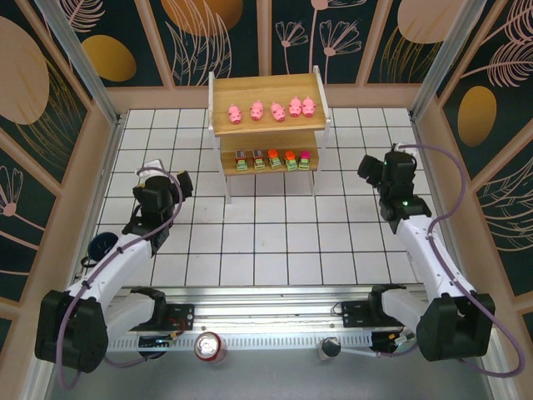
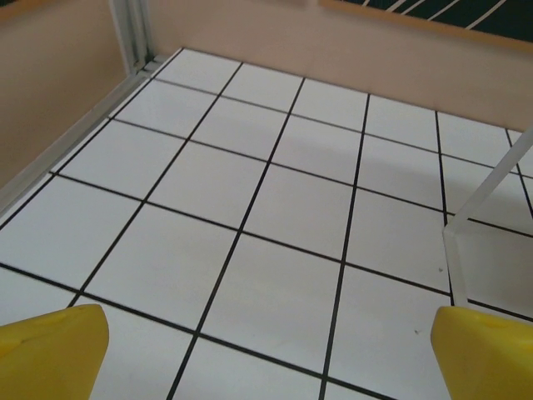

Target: Place and organize the plastic toys onto the shelf

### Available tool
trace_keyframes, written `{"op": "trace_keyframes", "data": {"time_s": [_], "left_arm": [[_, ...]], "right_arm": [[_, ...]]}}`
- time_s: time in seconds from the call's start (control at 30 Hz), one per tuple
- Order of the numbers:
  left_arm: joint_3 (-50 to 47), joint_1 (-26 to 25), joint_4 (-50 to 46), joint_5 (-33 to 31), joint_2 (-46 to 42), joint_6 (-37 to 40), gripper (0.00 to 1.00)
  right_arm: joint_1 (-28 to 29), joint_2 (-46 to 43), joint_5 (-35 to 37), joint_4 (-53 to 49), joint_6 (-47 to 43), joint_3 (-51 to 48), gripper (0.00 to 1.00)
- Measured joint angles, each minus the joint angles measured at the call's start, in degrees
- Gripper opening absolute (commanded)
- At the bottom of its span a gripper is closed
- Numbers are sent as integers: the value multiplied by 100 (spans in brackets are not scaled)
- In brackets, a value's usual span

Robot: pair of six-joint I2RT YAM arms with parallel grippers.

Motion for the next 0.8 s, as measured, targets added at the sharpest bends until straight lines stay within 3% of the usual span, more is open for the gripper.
{"op": "trace_keyframes", "data": {"time_s": [0.13, 0.3, 0.53, 0.8], "left_arm": [[-116, 114, 496, -4, 28, 352, 99], [-706, 205, 1810, 50, 9, 809, 99], [-1386, 369, 2994, 175, 138, 1318, 99], [-1644, 911, 4232, 798, 951, 1545, 99]], "right_arm": [[-44, 11, -70, 1032, -210, -708, 93], [-44, -48, -216, 2321, -511, -1646, 98], [-44, 195, -232, 3486, -822, -1899, 98], [-63, 1117, -240, 5066, -1351, -2566, 98]]}}
